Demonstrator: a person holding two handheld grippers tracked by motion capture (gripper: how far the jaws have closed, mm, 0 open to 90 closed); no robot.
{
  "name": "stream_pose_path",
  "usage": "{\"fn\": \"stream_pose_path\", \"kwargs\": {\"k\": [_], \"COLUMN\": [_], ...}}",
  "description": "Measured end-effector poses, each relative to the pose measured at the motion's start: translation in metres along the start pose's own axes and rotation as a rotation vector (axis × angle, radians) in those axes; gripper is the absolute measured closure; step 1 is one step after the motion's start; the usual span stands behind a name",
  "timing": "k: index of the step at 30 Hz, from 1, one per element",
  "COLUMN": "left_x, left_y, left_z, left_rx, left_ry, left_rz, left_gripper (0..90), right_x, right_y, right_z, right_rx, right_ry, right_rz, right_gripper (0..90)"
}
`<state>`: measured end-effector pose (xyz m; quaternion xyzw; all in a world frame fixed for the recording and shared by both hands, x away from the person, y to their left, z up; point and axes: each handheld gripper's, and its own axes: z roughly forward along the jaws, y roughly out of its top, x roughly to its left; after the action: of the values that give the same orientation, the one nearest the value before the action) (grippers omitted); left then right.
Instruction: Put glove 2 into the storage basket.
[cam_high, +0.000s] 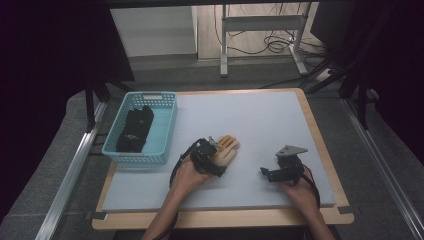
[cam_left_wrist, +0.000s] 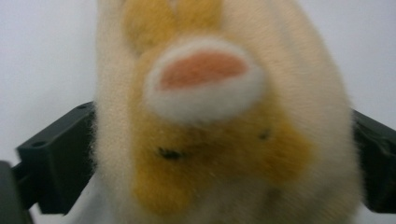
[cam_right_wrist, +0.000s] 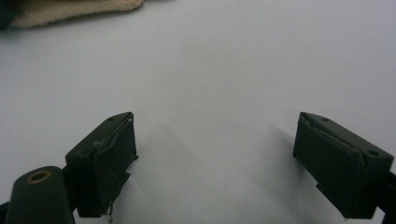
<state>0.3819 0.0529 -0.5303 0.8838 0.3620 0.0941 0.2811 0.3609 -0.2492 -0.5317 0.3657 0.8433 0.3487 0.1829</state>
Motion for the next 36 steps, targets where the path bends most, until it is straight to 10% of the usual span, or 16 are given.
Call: {"fn": "stream_pose_path", "kwargs": {"k": [13,24,36], "left_x": [-0.01,0.001,0.036], "left_y": [-0.002,0.003,0.019], "left_z": [-0.012,-0.023,-0.073], "left_rx": [-0.018,-0.044,-0.072], "left_ry": [-0.032,-0.028,0.013], "left_rz": [0.038,0.002,-0.078], "left_gripper": [48.3,52.2,51.3], "right_x": [0.0,0.0,0.0], "right_y": [0.0,0.0,0.0], "right_z": [0.0,0.0,0.0], "right_rx": [0.0,0.0,0.001], "right_ry": [-0.001,-0.001,0.0], "right_rz": [0.001,0.0,0.002], "right_gripper": [12.9,12.9,12.9]}}
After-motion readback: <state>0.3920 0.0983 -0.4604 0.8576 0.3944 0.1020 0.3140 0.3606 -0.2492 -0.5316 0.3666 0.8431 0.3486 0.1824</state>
